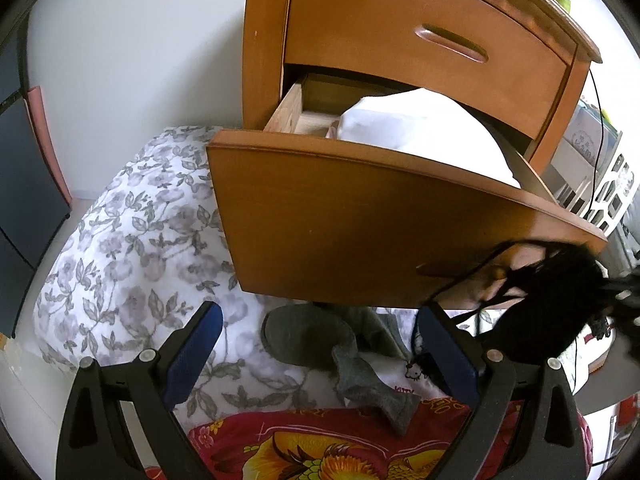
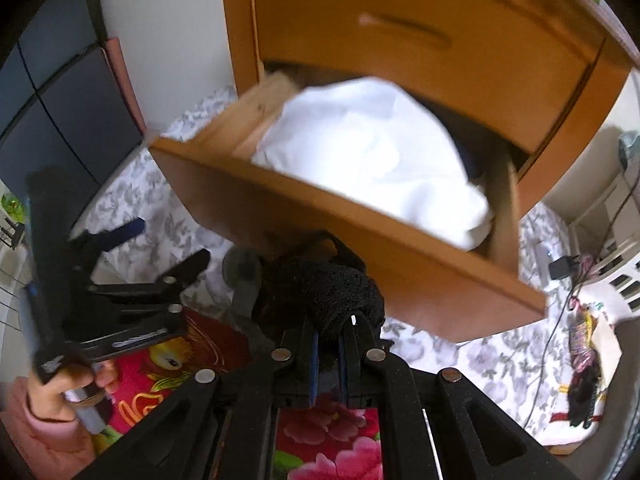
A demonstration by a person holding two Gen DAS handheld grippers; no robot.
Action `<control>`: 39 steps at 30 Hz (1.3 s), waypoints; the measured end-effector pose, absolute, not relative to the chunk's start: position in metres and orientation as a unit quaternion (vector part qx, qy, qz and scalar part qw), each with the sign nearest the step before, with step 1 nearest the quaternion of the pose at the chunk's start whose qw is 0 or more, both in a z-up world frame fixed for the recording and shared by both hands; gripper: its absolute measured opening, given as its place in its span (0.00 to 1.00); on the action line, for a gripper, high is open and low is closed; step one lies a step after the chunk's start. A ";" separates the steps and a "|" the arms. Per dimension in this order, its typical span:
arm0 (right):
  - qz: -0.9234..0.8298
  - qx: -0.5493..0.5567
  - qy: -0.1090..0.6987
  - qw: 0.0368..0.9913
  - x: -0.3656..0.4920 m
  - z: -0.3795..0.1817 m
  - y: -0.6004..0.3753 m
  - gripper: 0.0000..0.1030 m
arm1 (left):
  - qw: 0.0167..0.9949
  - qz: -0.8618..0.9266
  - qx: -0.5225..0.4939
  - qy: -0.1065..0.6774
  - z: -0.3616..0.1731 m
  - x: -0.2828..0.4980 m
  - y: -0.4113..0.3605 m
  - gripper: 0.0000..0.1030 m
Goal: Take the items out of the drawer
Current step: 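Lower the black lace garment onto the bed and open the right gripper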
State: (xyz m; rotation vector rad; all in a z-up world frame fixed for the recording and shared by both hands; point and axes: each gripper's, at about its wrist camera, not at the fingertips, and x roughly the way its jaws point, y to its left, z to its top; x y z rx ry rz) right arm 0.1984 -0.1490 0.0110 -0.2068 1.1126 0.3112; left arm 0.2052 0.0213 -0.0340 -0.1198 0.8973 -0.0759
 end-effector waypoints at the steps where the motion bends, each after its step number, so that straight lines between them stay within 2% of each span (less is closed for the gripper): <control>1: 0.145 -0.096 0.533 0.828 0.201 0.001 -0.148 0.08 | 0.898 -0.037 -0.059 0.435 -0.035 0.206 0.021 0.96; 10: 0.118 -0.018 0.591 0.798 0.226 -0.050 -0.157 0.08 | 0.894 -0.039 -0.056 0.443 -0.037 0.207 0.020 0.96; 21: 0.097 0.005 0.614 0.783 0.231 -0.076 -0.154 0.11 | 0.891 -0.041 -0.054 0.449 -0.039 0.207 0.019 0.96; 23: 0.094 0.006 0.616 0.782 0.231 -0.076 -0.155 0.12 | 0.890 -0.041 -0.054 0.450 -0.039 0.207 0.019 0.96; 27: 0.093 0.002 0.612 0.786 0.230 -0.073 -0.155 0.22 | 0.890 -0.041 -0.053 0.450 -0.039 0.207 0.019 0.96; 39: 0.068 -0.001 0.561 0.825 0.210 -0.039 -0.163 0.23 | 0.896 -0.039 -0.045 0.439 -0.030 0.201 0.019 0.96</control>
